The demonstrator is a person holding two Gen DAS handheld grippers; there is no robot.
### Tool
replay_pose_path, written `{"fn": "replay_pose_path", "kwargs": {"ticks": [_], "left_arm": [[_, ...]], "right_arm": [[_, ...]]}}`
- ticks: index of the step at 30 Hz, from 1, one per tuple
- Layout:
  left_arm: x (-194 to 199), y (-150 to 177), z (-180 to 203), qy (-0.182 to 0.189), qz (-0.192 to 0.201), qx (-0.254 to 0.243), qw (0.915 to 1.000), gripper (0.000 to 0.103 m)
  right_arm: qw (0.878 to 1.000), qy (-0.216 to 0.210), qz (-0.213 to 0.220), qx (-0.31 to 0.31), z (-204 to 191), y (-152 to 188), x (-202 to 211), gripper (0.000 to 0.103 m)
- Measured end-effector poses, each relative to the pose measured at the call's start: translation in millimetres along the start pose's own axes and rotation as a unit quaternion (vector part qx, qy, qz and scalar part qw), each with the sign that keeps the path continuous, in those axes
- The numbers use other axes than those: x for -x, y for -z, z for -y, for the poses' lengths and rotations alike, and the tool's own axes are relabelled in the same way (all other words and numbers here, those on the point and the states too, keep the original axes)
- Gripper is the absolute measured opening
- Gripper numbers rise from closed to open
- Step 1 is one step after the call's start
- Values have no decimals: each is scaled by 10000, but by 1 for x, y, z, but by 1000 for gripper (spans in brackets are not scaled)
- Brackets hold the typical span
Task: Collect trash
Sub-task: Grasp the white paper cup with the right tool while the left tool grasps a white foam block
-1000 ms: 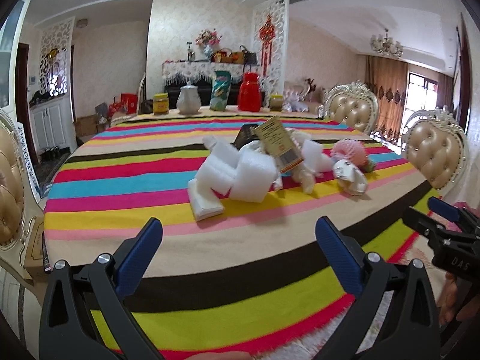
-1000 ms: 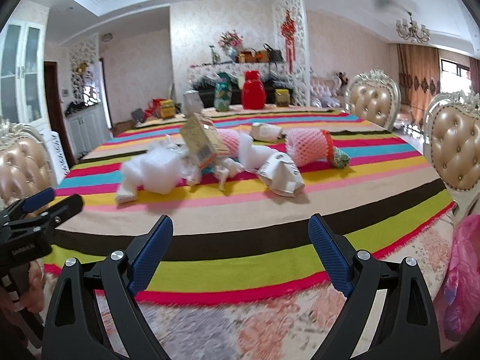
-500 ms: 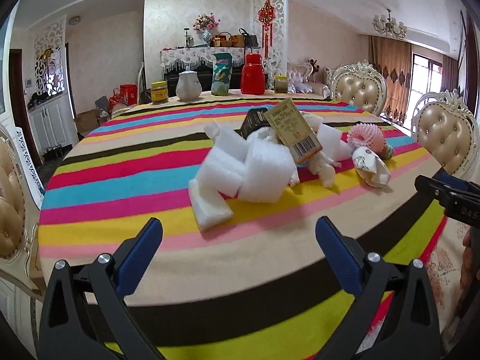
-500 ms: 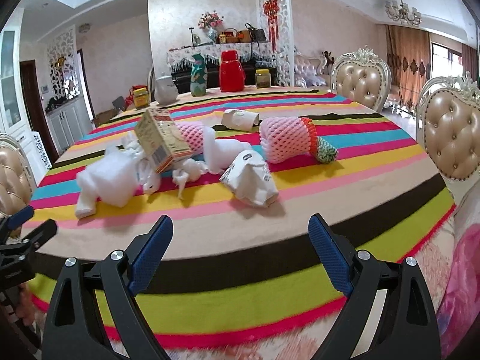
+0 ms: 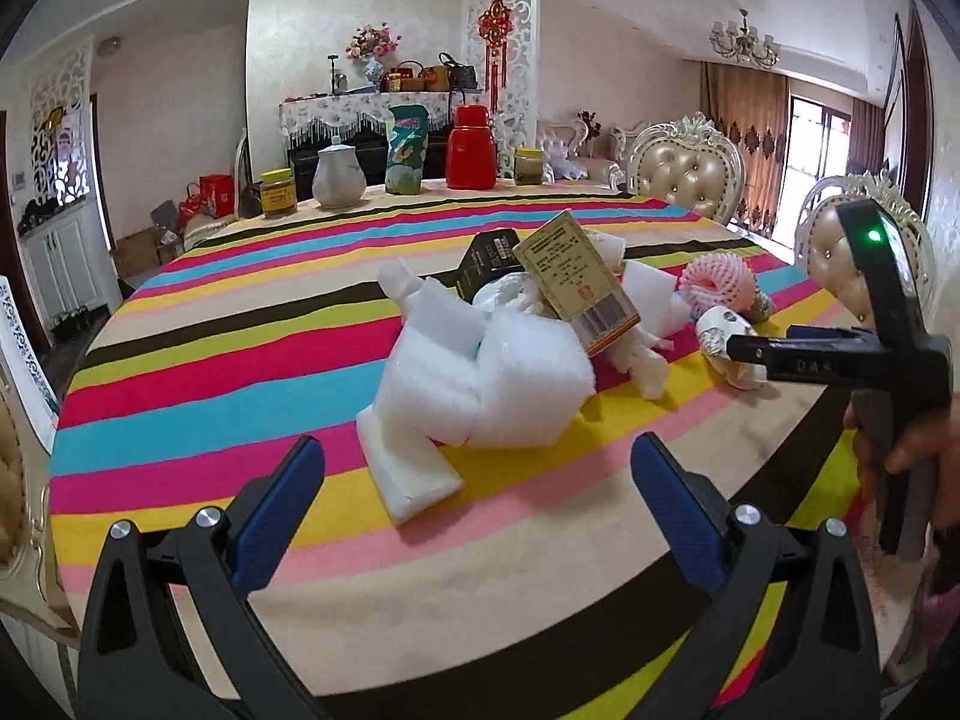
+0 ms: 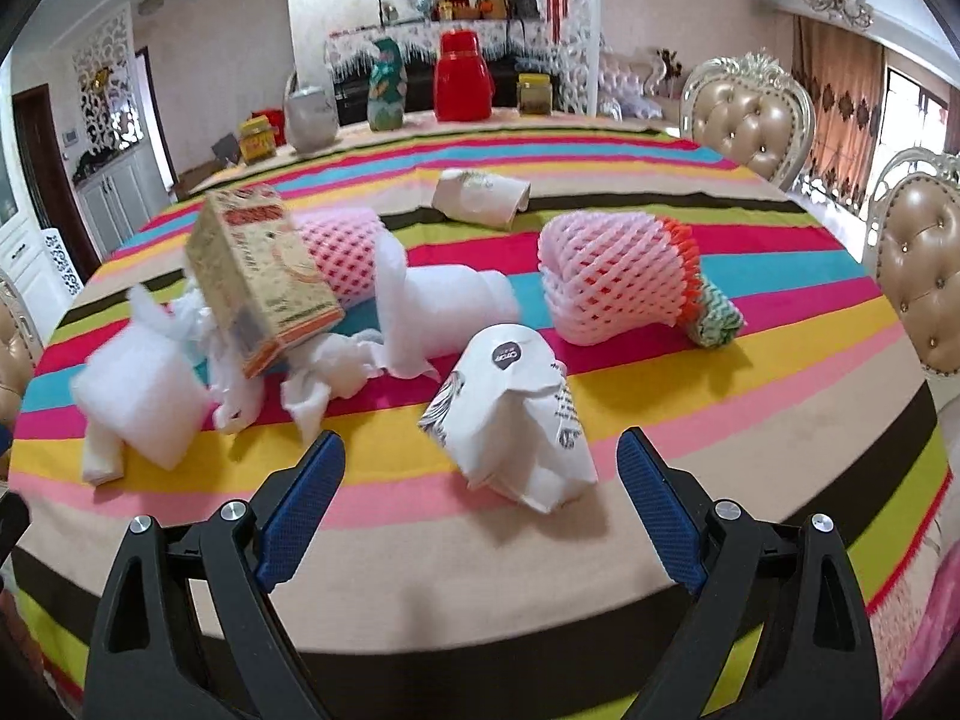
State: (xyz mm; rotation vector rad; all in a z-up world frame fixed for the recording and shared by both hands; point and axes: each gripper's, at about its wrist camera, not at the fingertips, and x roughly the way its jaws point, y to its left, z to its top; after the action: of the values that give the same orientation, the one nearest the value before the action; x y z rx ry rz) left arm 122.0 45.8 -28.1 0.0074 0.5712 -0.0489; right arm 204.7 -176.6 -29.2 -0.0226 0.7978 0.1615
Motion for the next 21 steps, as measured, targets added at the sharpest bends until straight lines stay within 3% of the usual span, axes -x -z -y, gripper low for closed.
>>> {"fn": "replay_pose_path", "kwargs": {"ticks": [10, 14, 15, 18, 21], "left_arm": [[-33, -23, 17, 101, -83, -313, 9994, 95], [-51, -32, 33, 160, -121, -545, 9983, 92], [-57, -34, 37, 184, -164, -609, 9978, 92], [-73, -37, 49, 128, -278, -768, 9966, 90], [-90, -37, 53, 114, -477, -804, 9956, 80]], "right_arm": [[9995, -81, -314, 7, 0, -2, -34, 84], [9994, -81, -343, 19, 5, 2, -35, 61], [9991, -158, -380, -34, 9, 3, -34, 50], [9996, -220, -195, 7, 13, 7, -23, 49], [9997, -229, -47, 31, 15, 12, -12, 48]]}}
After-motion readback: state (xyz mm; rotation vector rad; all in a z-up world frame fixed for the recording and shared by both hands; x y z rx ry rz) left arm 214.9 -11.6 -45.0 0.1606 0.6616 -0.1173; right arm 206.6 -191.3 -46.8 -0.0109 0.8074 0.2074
